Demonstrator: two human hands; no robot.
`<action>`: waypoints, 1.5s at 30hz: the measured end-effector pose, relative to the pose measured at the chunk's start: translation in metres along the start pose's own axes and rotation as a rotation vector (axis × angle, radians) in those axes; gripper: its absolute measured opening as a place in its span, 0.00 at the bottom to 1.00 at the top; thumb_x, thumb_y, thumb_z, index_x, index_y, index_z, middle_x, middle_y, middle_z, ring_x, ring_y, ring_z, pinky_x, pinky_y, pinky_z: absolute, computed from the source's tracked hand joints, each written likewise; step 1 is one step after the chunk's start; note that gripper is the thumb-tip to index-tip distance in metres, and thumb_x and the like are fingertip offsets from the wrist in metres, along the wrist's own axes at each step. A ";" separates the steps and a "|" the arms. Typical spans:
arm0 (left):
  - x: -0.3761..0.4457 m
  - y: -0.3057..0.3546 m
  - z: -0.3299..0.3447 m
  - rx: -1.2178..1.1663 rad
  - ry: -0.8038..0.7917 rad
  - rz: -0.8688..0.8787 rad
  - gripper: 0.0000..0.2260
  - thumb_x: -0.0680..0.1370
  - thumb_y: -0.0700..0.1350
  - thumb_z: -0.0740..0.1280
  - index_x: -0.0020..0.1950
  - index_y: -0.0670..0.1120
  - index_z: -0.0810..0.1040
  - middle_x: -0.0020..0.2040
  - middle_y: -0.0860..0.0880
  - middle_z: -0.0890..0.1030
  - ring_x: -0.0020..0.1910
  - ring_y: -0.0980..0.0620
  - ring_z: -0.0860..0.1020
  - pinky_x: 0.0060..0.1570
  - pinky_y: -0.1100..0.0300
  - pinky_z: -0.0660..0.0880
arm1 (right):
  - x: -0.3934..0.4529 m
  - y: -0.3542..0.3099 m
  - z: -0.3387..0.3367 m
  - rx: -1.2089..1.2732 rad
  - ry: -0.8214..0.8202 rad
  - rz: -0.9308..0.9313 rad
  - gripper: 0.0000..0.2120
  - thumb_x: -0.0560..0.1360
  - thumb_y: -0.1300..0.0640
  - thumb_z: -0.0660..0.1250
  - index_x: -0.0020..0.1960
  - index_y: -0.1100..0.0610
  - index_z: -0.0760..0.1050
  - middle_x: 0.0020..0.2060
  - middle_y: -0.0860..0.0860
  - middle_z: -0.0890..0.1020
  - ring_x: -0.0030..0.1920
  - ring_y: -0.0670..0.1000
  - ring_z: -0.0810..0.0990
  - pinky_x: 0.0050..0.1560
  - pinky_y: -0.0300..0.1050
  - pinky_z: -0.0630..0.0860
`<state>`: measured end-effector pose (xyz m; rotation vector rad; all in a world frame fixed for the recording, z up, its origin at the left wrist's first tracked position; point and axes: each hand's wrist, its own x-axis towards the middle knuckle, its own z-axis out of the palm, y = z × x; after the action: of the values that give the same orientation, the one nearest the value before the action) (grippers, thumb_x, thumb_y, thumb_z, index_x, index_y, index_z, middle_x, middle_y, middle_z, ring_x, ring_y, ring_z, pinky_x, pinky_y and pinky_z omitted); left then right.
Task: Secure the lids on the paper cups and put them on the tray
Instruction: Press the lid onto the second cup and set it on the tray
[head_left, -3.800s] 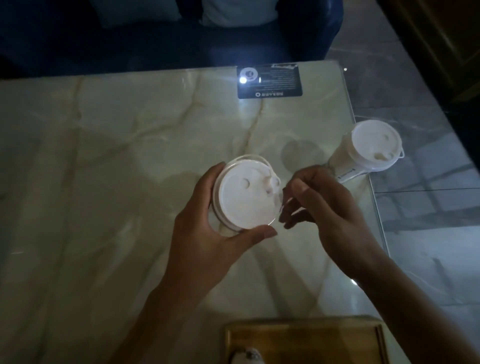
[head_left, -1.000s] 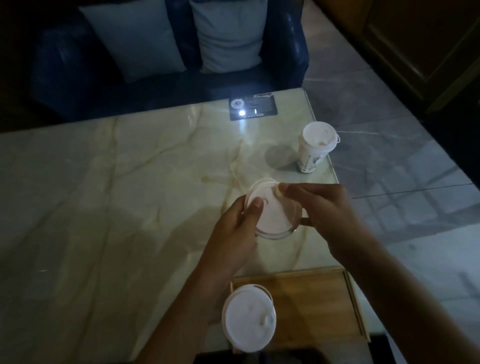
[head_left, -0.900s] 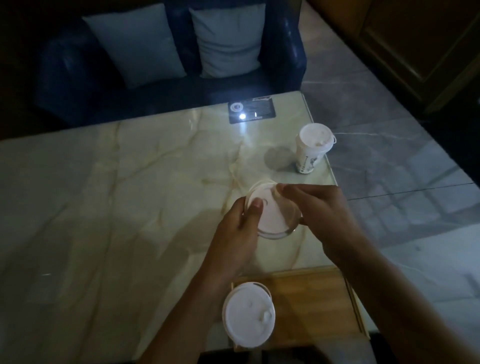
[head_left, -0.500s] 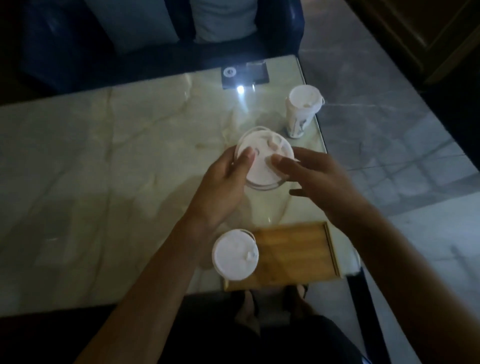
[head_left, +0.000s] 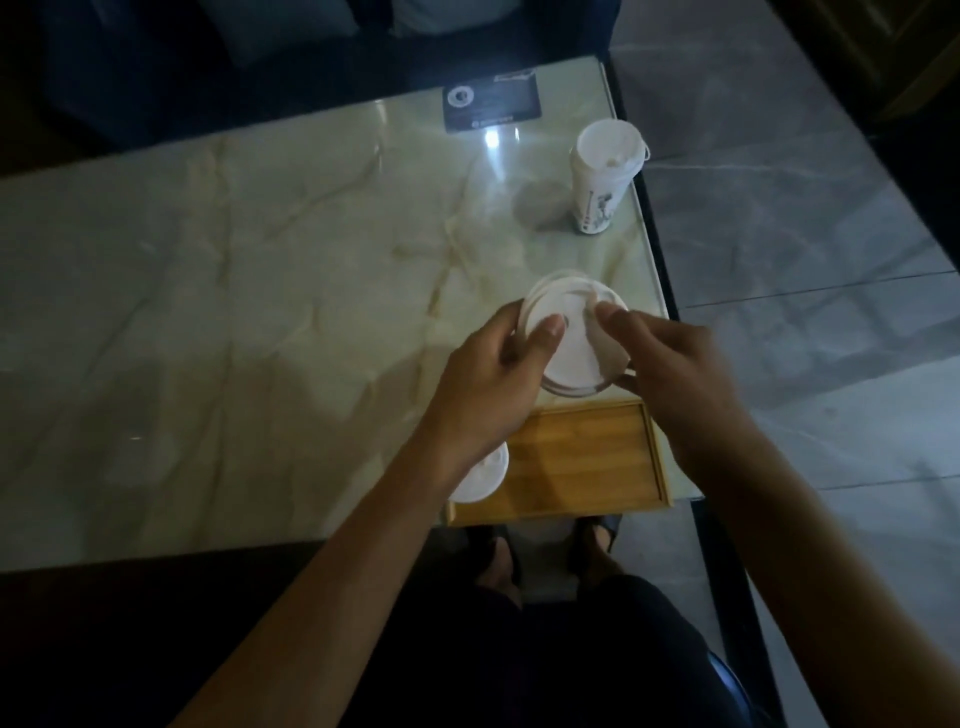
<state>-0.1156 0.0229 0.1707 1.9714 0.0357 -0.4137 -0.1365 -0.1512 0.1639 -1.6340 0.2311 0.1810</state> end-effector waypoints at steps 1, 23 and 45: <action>-0.001 -0.001 0.002 0.023 -0.010 -0.006 0.14 0.82 0.62 0.62 0.65 0.61 0.78 0.55 0.61 0.86 0.53 0.67 0.82 0.48 0.71 0.78 | -0.003 0.004 -0.002 -0.003 -0.002 0.015 0.11 0.80 0.38 0.65 0.46 0.30 0.86 0.46 0.39 0.90 0.50 0.42 0.89 0.48 0.37 0.84; 0.016 -0.026 0.035 0.714 -0.374 -0.193 0.15 0.81 0.59 0.64 0.60 0.50 0.79 0.59 0.49 0.84 0.61 0.45 0.79 0.70 0.39 0.67 | -0.037 0.108 -0.020 -0.259 -0.018 0.230 0.14 0.80 0.46 0.72 0.64 0.47 0.84 0.49 0.42 0.89 0.51 0.38 0.86 0.56 0.43 0.83; 0.011 -0.036 0.016 0.827 -0.438 -0.172 0.14 0.79 0.62 0.66 0.55 0.55 0.83 0.49 0.52 0.82 0.54 0.47 0.79 0.62 0.47 0.71 | -0.057 0.111 -0.004 -0.276 -0.110 0.232 0.20 0.81 0.45 0.70 0.71 0.49 0.79 0.60 0.49 0.88 0.62 0.50 0.85 0.65 0.59 0.81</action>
<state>-0.1172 0.0223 0.1295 2.6379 -0.2903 -1.0984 -0.2200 -0.1599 0.0715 -1.8623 0.3222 0.4962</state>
